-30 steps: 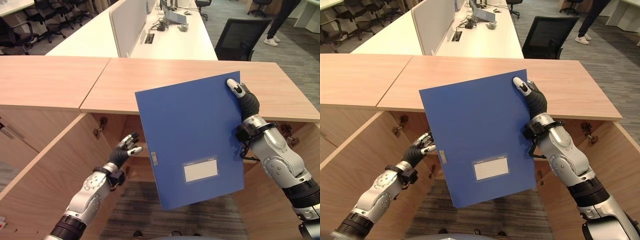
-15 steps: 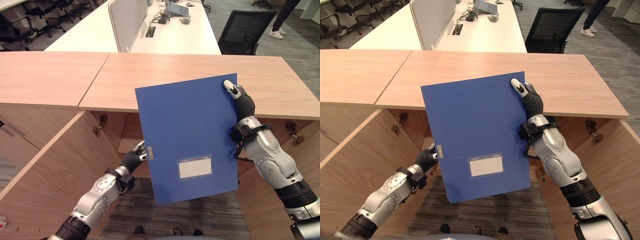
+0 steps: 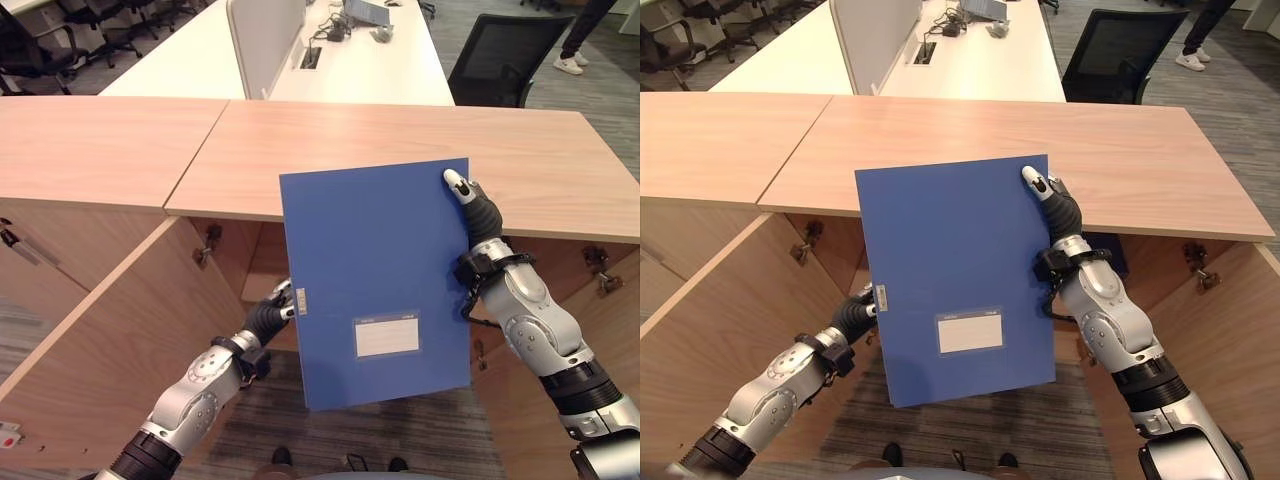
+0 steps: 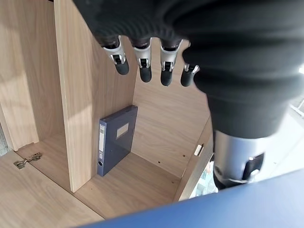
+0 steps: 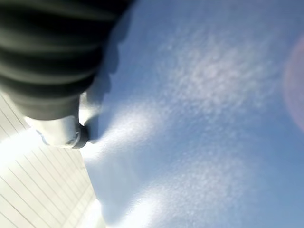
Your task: Put the empty folder in the office cabinet
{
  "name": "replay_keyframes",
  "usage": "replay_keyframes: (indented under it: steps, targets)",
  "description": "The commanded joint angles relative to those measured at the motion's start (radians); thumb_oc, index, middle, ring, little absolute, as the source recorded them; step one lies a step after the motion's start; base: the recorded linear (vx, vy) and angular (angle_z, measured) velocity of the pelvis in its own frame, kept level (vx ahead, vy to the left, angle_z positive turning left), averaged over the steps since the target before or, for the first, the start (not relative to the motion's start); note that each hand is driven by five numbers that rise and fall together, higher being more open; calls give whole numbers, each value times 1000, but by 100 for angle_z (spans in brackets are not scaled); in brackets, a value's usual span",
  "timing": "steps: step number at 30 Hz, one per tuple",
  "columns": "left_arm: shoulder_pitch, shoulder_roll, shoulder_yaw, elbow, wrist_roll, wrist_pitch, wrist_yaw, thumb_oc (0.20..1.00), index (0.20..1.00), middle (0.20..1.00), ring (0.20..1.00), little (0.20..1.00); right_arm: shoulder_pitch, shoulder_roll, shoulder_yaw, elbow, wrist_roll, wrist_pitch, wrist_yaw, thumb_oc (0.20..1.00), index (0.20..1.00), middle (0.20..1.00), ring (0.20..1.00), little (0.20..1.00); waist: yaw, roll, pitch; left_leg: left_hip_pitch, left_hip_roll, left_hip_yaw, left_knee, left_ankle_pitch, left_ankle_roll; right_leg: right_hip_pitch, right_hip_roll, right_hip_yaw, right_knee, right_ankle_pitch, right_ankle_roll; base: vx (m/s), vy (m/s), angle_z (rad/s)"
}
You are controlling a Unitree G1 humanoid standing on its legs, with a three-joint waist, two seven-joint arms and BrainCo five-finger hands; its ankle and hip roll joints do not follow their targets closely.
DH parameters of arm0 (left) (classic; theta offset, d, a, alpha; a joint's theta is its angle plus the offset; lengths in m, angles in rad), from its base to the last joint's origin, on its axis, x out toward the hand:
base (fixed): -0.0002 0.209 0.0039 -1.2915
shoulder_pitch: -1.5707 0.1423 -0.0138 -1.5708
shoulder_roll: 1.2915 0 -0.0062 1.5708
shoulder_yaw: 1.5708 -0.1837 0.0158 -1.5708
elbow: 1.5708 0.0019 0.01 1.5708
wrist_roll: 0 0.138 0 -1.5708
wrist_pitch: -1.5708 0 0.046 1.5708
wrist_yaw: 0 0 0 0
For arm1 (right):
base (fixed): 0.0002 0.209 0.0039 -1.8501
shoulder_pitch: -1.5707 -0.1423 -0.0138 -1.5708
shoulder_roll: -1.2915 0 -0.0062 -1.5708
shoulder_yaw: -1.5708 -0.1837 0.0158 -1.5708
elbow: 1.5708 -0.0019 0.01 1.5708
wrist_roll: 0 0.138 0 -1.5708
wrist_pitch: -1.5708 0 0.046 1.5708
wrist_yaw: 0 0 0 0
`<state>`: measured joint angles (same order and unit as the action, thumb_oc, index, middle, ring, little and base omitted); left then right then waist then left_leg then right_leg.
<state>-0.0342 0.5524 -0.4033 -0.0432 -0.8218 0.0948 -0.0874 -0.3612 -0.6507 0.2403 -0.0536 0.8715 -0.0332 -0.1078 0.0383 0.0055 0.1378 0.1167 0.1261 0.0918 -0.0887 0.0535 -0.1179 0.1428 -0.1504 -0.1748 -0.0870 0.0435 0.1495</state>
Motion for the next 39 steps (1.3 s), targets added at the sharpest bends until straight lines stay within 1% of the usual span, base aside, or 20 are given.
replay_keyframes:
  steps: [1, 7, 17, 23, 29, 39]
  targets:
    - [-29, 23, -8, -68, -31, -38, -21, 1000, 1000, 1000, 1000, 1000, -65, 2, -72, 24, -43, -52, -22, 200, 200, 200, 200, 200, 15, -35, -41, -12, -19, -21, 23, -53, 0, -74, -52, -31, 132, -44, 75, 0, 0, 0]
    - [1, 17, 27, -64, -24, -39, -19, 1000, 1000, 1000, 1000, 1000, -49, -11, -141, 68, -61, -60, -41, 200, 200, 200, 200, 200, 16, -38, -43, -10, -21, -23, 23, -57, 1, -71, -53, -30, 133, -47, 77, 0, 0, 0]
    - [23, 27, 80, -73, -15, -41, -19, 1000, 1000, 1000, 1000, 1000, -48, -22, -186, 70, -92, -66, -40, 200, 200, 200, 200, 200, 19, -37, -47, -3, -23, -21, 22, -61, 3, -68, -52, -29, 133, -48, 76, 0, 0, 0]
    - [27, 34, 91, -93, -13, -40, -23, 1000, 1000, 1000, 1000, 1000, -41, -18, -183, 52, -113, -57, -29, 200, 200, 200, 200, 200, 20, -37, -47, 1, -24, -21, 21, -62, 4, -64, -52, -30, 132, -48, 76, 0, 0, 0]
    - [15, 37, 76, -122, -18, -43, -21, 1000, 1000, 1000, 1000, 1000, -44, -7, -165, 49, -118, -51, -22, 200, 200, 200, 200, 200, 22, -39, -46, 0, -23, -22, 21, -62, 5, -64, -52, -34, 130, -48, 76, 0, 0, 0]
    - [-54, 6, 36, -121, -21, -48, -3, 1000, 1000, 1000, 1000, 1000, -61, 20, -116, 42, -107, -37, -8, 200, 200, 200, 200, 200, 21, -40, -43, -2, -25, -24, 21, -63, 6, -66, -52, -35, 130, -48, 74, -1, 0, 1]
